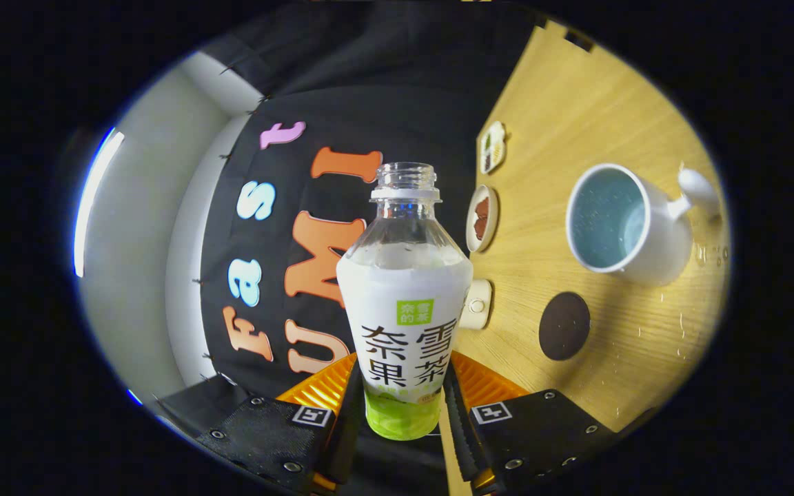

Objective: Take the bottle from table, then pour the juice into the cup, finally place the bottle on the coaster

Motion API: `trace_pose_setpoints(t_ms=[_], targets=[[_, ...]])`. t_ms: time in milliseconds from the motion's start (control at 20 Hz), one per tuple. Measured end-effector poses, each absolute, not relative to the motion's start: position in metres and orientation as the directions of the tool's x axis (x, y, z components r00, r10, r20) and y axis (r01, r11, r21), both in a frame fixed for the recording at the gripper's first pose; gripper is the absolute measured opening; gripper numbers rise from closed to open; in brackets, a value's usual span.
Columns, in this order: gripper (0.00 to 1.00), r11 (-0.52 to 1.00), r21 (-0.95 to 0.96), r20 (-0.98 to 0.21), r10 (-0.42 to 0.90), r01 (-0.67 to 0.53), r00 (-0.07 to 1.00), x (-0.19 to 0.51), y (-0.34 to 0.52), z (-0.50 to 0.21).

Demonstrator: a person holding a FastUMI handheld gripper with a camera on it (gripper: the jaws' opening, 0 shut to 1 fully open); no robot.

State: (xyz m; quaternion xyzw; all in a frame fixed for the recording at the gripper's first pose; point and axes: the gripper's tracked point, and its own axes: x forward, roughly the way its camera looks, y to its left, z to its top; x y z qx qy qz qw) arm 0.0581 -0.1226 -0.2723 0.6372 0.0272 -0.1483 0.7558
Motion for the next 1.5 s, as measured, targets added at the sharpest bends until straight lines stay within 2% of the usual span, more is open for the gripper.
trace_pose_setpoints(t_ms=[100,300,600,850,1100,1500], targets=[[0.59,0.323,0.914,-0.191,-0.194,0.247,0.962,0.067,-0.122,-0.26],[0.59,0.585,0.779,-0.132,-0.2,0.226,0.971,0.076,-0.121,-0.241],[0.59,0.855,0.466,-0.077,-0.218,0.228,0.973,0.087,-0.12,-0.225],[0.59,0.935,0.246,-0.084,-0.241,0.255,0.967,0.096,-0.125,-0.228],[0.59,0.947,0.085,-0.13,-0.298,0.31,0.946,0.099,-0.142,-0.246],[0.6,0.949,-0.074,-0.324,-0.313,0.306,0.893,0.102,-0.142,-0.317]])
